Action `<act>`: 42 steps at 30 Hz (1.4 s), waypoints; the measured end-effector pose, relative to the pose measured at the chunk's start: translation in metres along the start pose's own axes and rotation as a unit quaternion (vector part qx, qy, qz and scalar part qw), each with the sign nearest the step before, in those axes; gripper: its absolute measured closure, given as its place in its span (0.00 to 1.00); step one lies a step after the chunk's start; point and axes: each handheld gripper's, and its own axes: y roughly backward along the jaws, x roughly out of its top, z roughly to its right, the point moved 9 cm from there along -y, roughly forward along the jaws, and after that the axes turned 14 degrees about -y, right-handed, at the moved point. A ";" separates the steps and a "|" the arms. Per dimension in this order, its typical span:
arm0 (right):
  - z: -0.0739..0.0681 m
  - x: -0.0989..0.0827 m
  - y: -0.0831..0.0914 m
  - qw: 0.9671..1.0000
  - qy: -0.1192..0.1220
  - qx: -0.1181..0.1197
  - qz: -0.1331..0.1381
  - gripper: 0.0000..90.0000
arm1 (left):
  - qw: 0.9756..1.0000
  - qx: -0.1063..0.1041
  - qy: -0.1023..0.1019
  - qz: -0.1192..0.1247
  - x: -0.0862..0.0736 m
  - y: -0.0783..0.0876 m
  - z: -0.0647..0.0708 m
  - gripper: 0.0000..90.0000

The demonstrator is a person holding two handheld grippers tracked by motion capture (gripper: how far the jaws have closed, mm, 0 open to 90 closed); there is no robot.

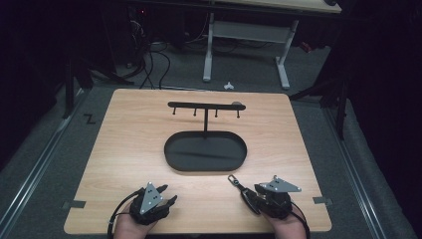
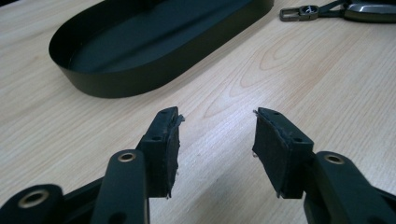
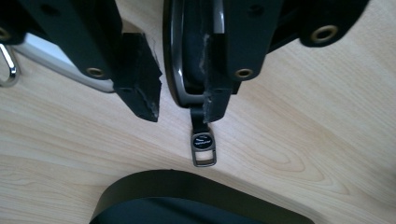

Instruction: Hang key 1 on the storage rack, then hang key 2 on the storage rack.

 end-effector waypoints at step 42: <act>0.006 0.043 -0.023 0.956 0.040 -0.066 -0.284 0.44 | 1.000 -0.020 -0.017 0.016 0.003 -0.002 0.002 0.54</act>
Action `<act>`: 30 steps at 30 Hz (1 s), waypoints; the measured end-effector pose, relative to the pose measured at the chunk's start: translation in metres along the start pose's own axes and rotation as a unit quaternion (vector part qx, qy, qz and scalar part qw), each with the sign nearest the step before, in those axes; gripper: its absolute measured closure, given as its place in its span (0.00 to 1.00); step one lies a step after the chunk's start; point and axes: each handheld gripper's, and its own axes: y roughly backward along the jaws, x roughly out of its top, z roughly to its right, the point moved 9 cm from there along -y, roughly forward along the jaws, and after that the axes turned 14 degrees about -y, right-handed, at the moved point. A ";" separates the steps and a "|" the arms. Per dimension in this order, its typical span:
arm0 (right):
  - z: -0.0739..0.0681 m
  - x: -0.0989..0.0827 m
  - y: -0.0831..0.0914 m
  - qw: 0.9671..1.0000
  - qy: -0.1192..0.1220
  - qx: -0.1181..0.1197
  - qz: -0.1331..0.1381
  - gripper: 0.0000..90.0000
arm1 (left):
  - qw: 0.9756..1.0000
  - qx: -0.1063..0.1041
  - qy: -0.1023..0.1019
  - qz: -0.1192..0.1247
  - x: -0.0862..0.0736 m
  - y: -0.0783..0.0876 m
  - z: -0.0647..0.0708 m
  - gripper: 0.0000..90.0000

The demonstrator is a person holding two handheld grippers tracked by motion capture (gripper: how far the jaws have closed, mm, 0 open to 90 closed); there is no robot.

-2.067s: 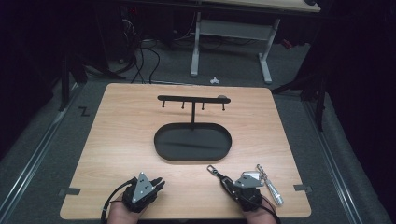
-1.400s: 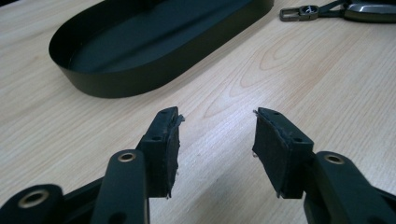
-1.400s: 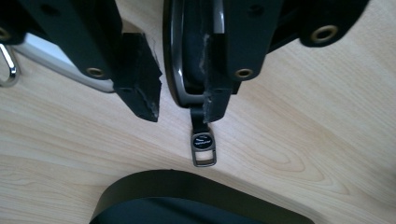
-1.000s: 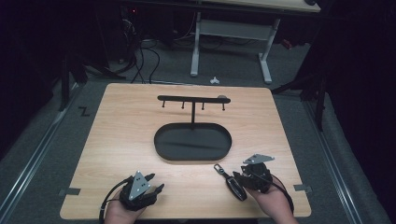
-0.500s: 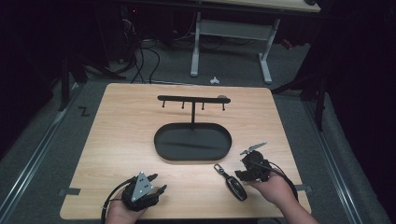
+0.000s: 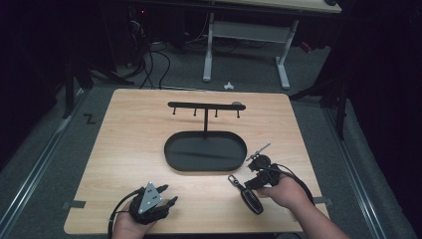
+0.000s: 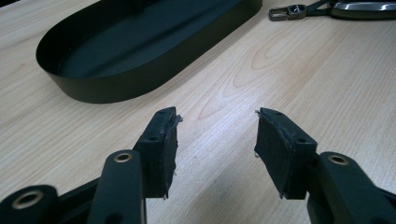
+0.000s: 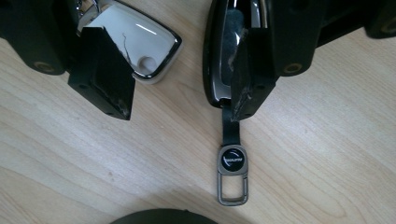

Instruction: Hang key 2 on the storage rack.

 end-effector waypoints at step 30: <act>-0.026 0.006 -0.034 0.996 0.024 -0.004 -0.083 0.62 | 1.000 -0.003 -0.015 -0.004 -0.001 0.006 0.003 0.53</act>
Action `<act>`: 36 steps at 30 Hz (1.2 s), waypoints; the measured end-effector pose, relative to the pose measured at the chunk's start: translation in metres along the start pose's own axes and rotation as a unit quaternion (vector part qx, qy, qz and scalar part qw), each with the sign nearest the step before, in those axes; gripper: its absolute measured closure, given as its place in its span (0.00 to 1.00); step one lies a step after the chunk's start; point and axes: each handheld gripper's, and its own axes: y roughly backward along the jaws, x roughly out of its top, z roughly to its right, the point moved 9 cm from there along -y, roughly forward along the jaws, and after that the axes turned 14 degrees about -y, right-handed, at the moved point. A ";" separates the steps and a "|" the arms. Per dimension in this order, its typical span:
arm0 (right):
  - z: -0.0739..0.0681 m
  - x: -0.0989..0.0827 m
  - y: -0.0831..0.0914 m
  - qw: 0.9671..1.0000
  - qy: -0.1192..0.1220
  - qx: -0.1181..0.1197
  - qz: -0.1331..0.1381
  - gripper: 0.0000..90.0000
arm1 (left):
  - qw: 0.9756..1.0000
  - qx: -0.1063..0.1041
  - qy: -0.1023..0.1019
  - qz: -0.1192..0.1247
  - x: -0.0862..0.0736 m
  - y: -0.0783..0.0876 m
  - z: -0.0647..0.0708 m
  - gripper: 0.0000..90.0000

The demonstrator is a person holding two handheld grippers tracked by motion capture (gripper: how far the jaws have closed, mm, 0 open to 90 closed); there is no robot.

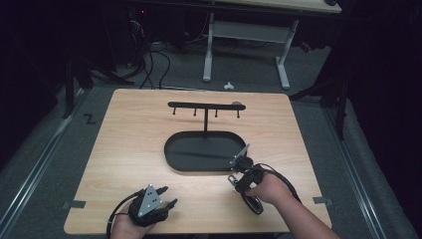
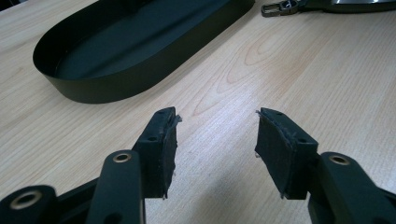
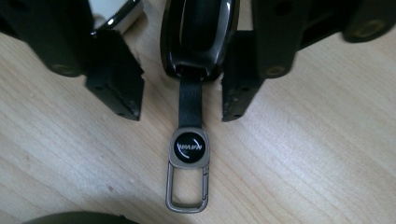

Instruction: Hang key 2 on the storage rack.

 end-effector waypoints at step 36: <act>-0.001 0.001 0.067 0.997 0.043 0.014 0.055 0.90 | 1.000 0.011 0.016 -0.007 -0.014 0.017 0.001 0.54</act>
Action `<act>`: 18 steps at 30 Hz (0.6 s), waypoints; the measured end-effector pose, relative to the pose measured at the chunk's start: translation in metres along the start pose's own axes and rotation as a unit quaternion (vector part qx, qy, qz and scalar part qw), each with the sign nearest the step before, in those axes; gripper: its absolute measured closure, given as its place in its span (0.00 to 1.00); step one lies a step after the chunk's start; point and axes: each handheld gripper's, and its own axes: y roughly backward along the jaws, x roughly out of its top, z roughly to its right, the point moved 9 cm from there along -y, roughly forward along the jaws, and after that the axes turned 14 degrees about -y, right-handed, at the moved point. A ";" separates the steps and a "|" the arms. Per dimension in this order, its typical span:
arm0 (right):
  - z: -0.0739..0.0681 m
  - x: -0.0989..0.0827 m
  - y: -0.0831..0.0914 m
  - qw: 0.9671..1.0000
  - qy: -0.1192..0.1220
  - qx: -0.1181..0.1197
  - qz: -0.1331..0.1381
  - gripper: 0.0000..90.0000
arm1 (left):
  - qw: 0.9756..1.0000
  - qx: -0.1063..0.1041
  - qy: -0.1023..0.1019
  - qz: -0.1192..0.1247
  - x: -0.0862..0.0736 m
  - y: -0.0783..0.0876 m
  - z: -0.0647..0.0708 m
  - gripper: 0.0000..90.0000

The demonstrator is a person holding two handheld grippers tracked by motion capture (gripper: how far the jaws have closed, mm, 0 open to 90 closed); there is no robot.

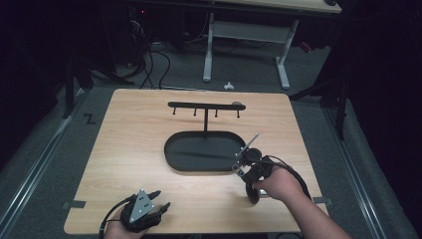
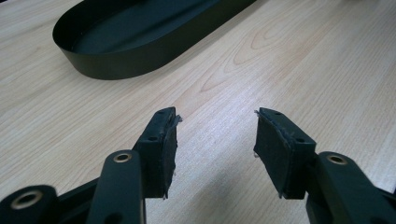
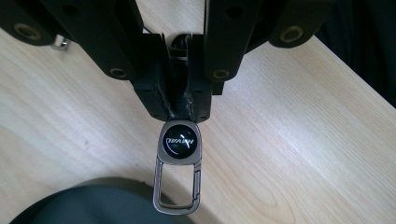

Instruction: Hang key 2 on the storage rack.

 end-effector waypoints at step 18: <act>-0.002 0.034 0.032 0.998 -0.015 0.011 0.052 0.89 | 1.000 -0.001 -0.001 0.000 -0.001 0.001 -0.003 0.54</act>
